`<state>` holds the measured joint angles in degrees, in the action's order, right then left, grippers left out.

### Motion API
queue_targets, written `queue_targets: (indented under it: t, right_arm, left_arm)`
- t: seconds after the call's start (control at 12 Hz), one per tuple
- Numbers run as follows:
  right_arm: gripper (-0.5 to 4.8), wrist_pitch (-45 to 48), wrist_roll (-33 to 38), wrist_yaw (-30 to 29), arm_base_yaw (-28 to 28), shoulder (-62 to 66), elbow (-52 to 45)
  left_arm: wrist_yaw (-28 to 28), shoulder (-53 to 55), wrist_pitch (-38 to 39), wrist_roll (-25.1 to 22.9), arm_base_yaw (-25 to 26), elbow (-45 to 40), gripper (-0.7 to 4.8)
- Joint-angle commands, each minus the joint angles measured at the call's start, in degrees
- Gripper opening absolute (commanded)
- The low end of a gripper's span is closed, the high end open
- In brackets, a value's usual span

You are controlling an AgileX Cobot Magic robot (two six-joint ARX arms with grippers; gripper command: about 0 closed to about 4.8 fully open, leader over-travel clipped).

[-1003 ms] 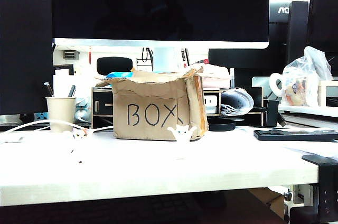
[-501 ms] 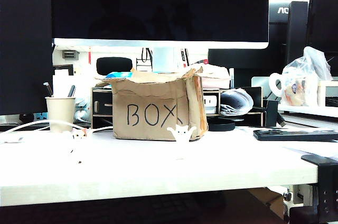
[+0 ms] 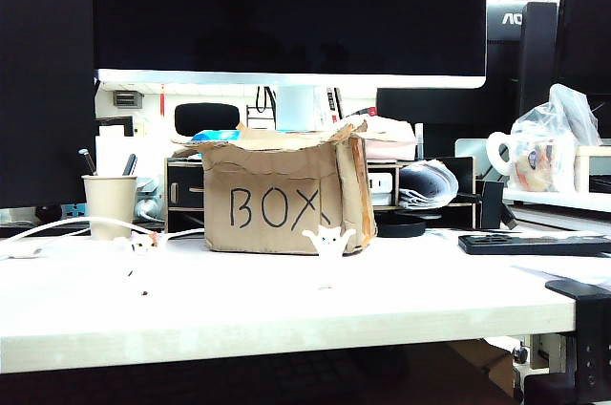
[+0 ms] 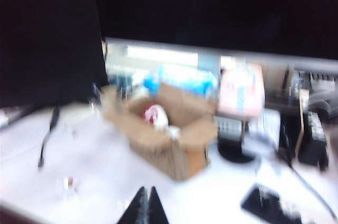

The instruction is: Put the doll that is least similar in size compared to the others into the paper box.

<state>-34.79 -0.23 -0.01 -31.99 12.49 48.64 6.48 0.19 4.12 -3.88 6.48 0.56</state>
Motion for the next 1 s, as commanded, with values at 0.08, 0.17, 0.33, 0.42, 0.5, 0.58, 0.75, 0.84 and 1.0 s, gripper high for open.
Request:
queue_targets:
  t: [0.08, 0.17, 0.33, 0.42, 0.5, 0.58, 0.75, 0.84, 1.0]
  right_arm:
    - [-0.05, -6.10, 0.24, 0.15, 0.11, -2.56, 0.20]
    - [-0.05, -6.25, 0.24, 0.28, 0.17, -3.19, 0.22]
    - [-0.05, 4.07, -5.62, 19.69, 1.64, -5.84, -11.28]
    - [-0.05, 11.04, -5.44, 17.25, 7.43, -6.75, -18.56]
    - [-0.05, 17.79, -5.38, 13.14, 12.13, -6.43, -24.00]
    - [-0.05, 30.75, -5.35, 5.27, 17.00, -6.78, -33.42]
    - [-0.05, 37.70, -2.51, 3.80, 17.35, -12.33, -46.27]
    - [-0.05, 37.20, -2.51, 3.91, 17.44, -12.31, -46.40]
    - [-0.05, 37.68, -2.51, 3.82, 19.04, -12.31, -47.17]
  left_arm:
    - [0.20, 0.00, -0.31, -0.20, 0.02, 0.07, -0.05]
    - [0.22, 0.00, -0.31, -0.20, 0.02, 0.07, -0.05]
    - [0.20, 0.00, -0.31, -0.20, 0.02, 0.07, -0.05]
    - [0.22, 0.00, -0.31, -0.20, 0.02, 0.07, -0.05]
    - [0.20, 0.00, -0.31, -0.20, 0.02, 0.07, -0.05]
    - [0.22, 0.00, -0.31, -0.20, 0.02, 0.07, -0.05]
    - [0.22, 0.00, -0.31, -0.20, 0.04, 0.07, -0.05]
    - [0.20, 0.00, -0.28, -0.20, 0.02, 0.07, -0.05]
    - [0.22, 0.00, -0.28, -0.20, 0.02, 0.07, -0.05]
